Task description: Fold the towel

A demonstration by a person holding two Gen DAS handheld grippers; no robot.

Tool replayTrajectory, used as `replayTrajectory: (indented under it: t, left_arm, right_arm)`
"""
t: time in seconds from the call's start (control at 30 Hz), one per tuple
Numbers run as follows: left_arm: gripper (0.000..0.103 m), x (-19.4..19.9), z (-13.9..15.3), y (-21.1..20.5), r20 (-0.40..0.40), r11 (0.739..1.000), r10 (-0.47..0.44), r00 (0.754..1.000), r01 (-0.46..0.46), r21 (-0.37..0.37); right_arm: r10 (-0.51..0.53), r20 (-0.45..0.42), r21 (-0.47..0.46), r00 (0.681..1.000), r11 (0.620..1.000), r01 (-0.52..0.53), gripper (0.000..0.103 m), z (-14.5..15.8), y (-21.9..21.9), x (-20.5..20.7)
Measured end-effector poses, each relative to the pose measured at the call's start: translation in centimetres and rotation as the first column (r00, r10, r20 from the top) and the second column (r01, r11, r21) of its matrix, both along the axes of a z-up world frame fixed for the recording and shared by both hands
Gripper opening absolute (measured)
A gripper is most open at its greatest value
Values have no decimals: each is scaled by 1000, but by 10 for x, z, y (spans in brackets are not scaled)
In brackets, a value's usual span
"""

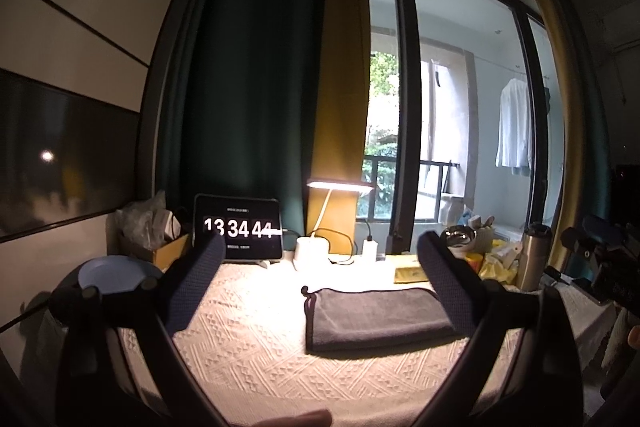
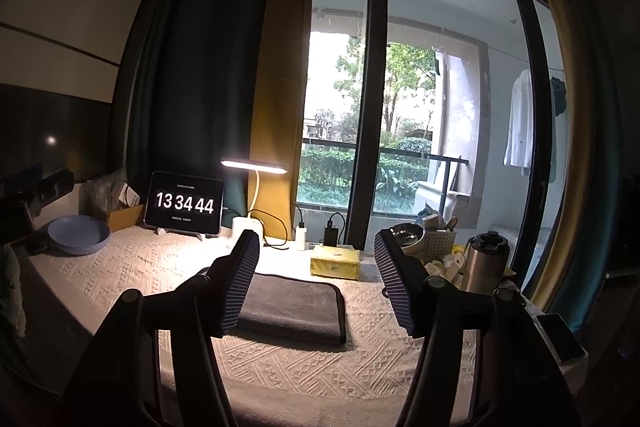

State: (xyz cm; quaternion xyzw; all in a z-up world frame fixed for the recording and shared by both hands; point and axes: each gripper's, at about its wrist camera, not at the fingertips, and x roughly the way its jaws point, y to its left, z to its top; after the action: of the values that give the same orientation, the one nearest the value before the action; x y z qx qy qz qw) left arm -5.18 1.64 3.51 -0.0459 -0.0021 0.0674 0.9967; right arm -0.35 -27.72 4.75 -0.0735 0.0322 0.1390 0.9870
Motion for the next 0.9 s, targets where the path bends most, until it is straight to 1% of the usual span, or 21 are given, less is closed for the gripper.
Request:
replayTrajectory:
  t: [0.9]
  left_arm:
    - [98,7,-4,-2,-34,1000,-11,999,10,-8]
  right_arm:
    - [-18,-25,-2,1000,1000,18,63,-4,-8,4]
